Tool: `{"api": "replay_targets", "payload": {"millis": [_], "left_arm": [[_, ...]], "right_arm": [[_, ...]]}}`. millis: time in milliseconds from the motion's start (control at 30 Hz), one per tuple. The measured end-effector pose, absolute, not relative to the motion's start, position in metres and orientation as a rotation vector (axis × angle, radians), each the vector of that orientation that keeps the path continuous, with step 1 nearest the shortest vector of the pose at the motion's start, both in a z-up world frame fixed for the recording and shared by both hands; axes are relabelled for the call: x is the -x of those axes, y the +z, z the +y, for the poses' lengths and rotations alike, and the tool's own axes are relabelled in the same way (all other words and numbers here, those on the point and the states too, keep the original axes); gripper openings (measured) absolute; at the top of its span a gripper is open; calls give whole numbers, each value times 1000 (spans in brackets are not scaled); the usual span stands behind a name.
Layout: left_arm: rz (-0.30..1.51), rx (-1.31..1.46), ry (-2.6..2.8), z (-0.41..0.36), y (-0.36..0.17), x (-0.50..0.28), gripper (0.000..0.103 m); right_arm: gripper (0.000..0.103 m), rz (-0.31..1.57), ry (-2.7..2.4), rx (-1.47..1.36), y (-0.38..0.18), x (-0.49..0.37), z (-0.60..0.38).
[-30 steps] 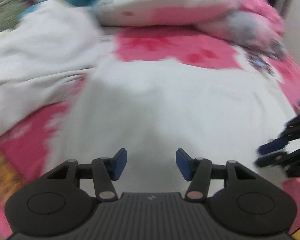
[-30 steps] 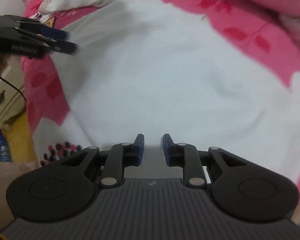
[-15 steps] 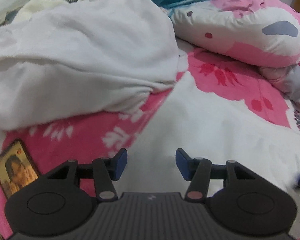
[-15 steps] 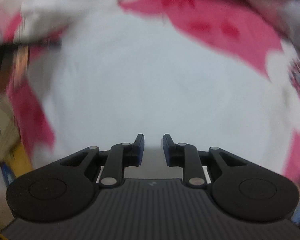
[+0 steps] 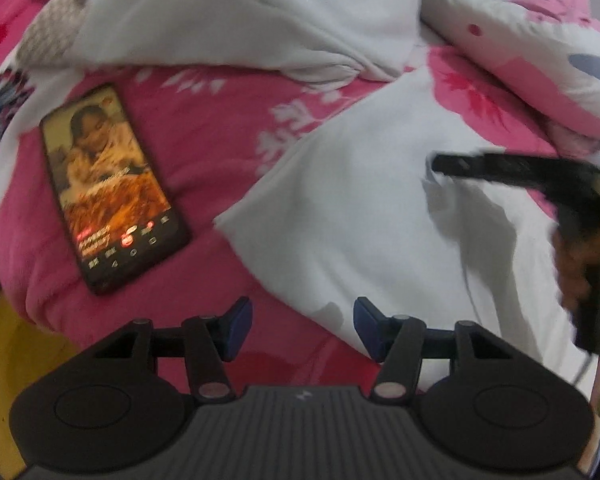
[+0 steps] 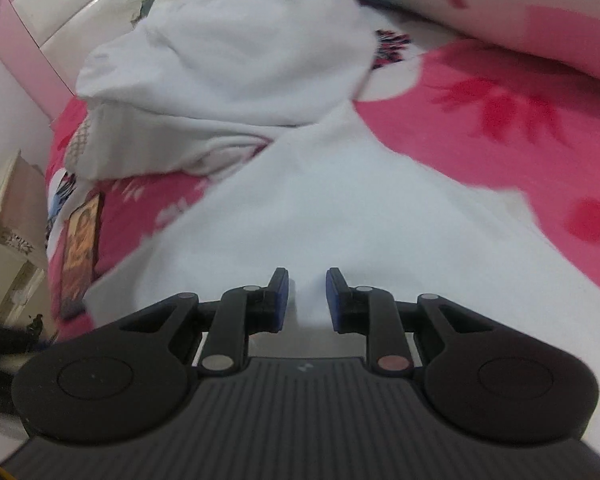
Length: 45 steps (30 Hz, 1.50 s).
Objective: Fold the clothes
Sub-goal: 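Lower the left gripper onto the sweatshirt edge and close it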
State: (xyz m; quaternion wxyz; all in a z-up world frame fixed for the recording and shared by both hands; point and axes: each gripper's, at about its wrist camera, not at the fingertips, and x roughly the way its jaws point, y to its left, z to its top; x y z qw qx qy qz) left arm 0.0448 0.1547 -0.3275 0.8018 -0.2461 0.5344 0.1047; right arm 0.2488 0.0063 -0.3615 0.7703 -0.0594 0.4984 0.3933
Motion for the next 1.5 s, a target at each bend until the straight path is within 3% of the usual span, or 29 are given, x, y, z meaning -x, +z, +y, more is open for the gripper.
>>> {"api": "replay_targets", "payload": {"millis": [333,533,700,1100,1200,1300,1333,1500], "left_arm": [[1108,754,278,190,-348,-42,58],[1087,888,281,204,-355,-41,61],[1062,917,277,209,-357,-42,59],[1027,968,254,216,-359,-49,54],[1027,952,253,214,-360,-54,44],[1025,935,256,214,-360,-55,15],[1017,939,245,215,-359,-55,10],[964,833,192,202,-341,-56,8]], "right_arm": [[24,1056,786,-81,-339,-280,22],[39,1172,716,-197,-344,-275,11],[45,1279,639,-300,-355,-270,4],[46,1363,571,-325,-364,-267,11],[47,1368,570,-315,-364,-268,11],[48,1376,568,-311,-362,-270,9],[48,1379,569,-306,-361,-270,9],[52,1424,586,-287,-353,-275,18]]}}
